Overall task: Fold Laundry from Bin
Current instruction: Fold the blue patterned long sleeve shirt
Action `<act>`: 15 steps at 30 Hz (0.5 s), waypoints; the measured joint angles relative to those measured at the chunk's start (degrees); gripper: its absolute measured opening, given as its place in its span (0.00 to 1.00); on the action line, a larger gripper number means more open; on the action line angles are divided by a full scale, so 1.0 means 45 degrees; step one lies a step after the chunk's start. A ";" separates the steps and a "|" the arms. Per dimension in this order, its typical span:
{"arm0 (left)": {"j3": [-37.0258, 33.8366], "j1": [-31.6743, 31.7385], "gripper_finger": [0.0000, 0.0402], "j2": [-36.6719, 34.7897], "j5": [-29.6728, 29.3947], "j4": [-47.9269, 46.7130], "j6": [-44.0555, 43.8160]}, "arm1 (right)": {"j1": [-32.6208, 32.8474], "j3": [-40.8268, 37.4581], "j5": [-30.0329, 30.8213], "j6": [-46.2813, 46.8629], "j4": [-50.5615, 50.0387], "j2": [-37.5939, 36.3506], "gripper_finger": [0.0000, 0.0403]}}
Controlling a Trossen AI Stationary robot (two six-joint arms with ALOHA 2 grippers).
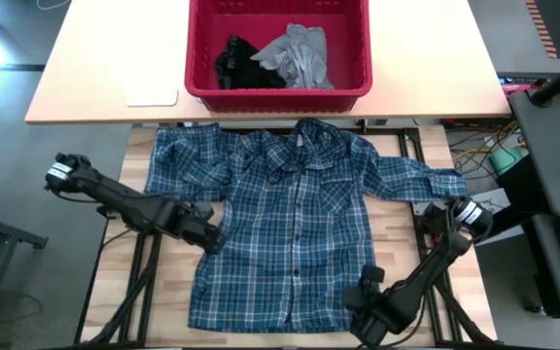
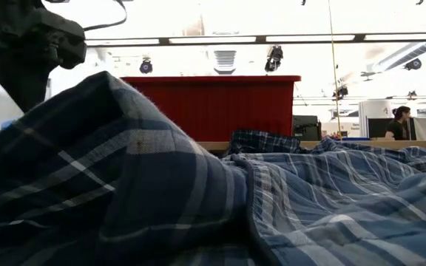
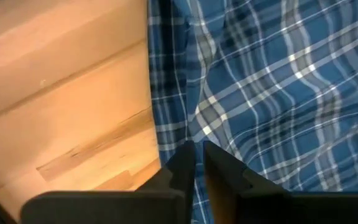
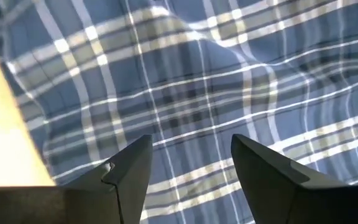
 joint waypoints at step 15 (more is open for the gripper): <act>-0.0050 -0.2130 0.53 0.2387 0.3034 0.0858 -0.0915 | 0.0015 0.0010 -0.0226 0.0185 -0.0288 -0.0846 0.53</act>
